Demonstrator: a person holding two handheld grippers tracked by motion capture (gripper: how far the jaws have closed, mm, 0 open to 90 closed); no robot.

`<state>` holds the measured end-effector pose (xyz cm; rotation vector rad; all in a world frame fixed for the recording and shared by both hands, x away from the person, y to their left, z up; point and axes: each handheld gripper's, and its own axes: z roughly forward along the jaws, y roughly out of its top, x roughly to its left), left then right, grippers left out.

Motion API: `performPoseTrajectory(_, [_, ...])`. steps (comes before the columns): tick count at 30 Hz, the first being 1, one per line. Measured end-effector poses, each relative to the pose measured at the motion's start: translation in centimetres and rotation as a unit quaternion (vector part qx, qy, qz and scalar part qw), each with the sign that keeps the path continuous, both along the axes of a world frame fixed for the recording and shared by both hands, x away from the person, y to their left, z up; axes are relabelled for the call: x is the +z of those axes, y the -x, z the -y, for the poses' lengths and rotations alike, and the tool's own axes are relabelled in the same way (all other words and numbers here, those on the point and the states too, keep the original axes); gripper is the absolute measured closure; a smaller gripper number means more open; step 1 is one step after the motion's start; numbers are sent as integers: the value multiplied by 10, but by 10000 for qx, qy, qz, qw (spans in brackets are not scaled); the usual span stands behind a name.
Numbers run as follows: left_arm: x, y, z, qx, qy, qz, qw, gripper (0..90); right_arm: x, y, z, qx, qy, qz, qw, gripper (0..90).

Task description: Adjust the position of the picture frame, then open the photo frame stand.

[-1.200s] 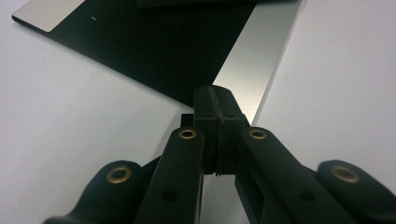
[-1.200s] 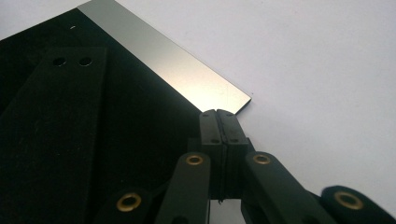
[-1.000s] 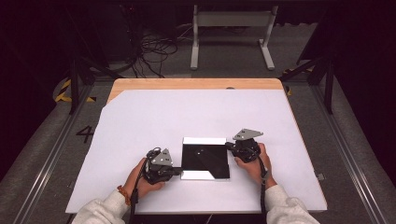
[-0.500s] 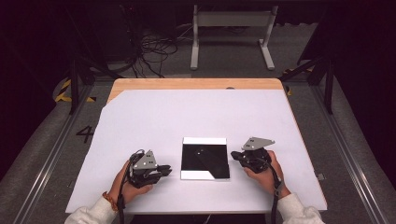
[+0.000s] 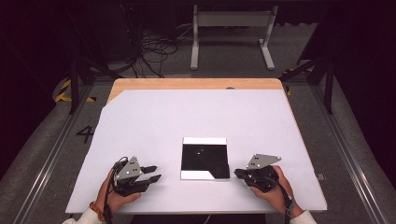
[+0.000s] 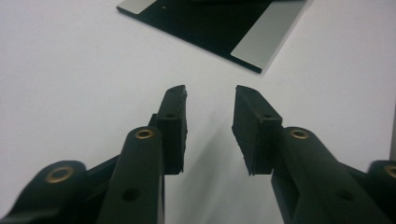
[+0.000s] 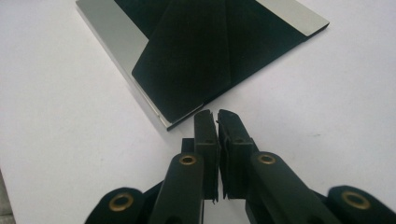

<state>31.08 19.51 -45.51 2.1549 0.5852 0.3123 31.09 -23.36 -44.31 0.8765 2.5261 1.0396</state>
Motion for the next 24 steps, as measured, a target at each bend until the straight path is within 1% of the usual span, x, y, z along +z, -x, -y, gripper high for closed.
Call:
performPoseTrajectory(1, [0, 2, -2, 78, 23, 8, 10000, 562, 0, 1, 0, 8, 11, -56, 10000, 847])
performPoseTrajectory(2, [0, 2, -2, 78, 23, 8, 10000, 531, 0, 1, 0, 8, 11, -56, 10000, 847])
performPoseTrajectory(3, [0, 4, -4, 147, 18, 47, 9999, 531, 1, 1, -1, 47, 56, -94, 9999, 830])
performPoseTrajectory(6, [-2, 4, -9, 358, 28, 70, 9993, 432, 3, 3, -2, 91, 121, -94, 9998, 821])
performPoseTrajectory(8, [-3, 3, -10, 427, -50, 81, 9990, 385, 3, 3, -4, 124, 207, -157, 9996, 809])
performPoseTrajectory(9, [-4, 2, -10, 453, -56, 76, 9989, 375, 3, 3, -4, 121, 236, -169, 9995, 807])
performPoseTrajectory(10, [-5, 1, -10, 494, -112, -9, 9987, 364, 3, 3, -4, 117, 250, -176, 9995, 803])
performPoseTrajectory(11, [-6, 1, -9, 513, -158, -24, 9986, 348, 3, 3, -4, 139, 255, -217, 9993, 795])
performPoseTrajectory(13, [-7, 1, -7, 512, -235, -43, 9984, 348, 5, 4, -5, 174, 307, -272, 9990, 788])
performPoseTrajectory(15, [-7, 0, -7, 502, -250, -32, 9984, 340, 5, 4, -5, 185, 344, -286, 9988, 788])
performPoseTrajectory(16, [-7, 0, -6, 506, -240, -34, 9984, 338, 7, 5, -6, 208, 431, -274, 9985, 788])
performPoseTrajectory(17, [-7, -1, -6, 527, -242, -45, 9983, 338, 7, 5, -6, 208, 431, -274, 9985, 788])
performPoseTrajectory(20, [-6, -2, -4, 542, -225, -46, 9983, 324, 7, 5, -7, 233, 507, -353, 9978, 788])
performPoseTrajectory(21, [-6, -2, -3, 548, -249, -55, 9982, 316, 7, 5, -8, 242, 568, -394, 9973, 789])
performPoseTrajectory(24, [-7, 0, -3, 511, -293, -75, 9982, 310, 8, 7, -10, 300, 750, -379, 9960, 803])
